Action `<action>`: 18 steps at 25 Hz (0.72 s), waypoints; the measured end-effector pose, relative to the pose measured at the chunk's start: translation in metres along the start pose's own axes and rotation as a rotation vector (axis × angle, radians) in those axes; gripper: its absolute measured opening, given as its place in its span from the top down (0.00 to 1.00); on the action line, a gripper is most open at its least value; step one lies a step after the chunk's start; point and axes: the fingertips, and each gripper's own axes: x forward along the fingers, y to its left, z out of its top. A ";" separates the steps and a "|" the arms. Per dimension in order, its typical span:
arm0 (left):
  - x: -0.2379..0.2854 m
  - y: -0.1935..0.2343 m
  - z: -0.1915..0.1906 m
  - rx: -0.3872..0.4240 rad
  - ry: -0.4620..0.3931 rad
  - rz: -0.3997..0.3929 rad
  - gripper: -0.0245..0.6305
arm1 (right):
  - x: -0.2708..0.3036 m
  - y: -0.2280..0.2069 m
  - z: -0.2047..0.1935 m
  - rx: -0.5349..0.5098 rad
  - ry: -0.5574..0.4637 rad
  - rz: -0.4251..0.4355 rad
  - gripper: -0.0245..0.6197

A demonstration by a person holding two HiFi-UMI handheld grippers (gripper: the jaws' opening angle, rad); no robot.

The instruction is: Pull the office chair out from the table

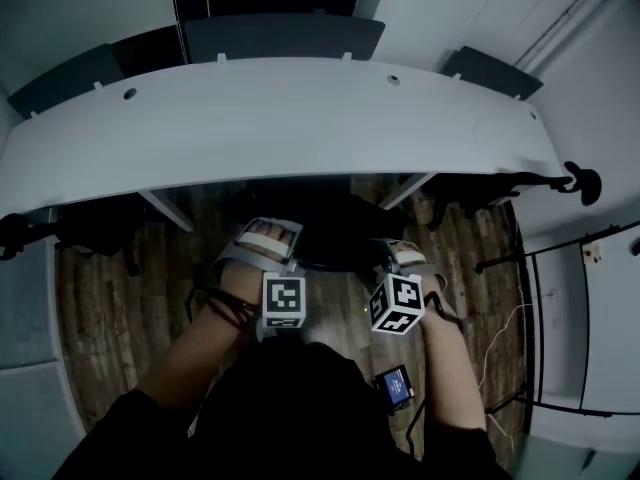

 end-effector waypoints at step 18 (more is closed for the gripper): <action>-0.083 -0.078 0.118 -0.072 0.071 -0.005 0.66 | -0.102 0.110 -0.055 -0.059 -0.119 -0.013 0.66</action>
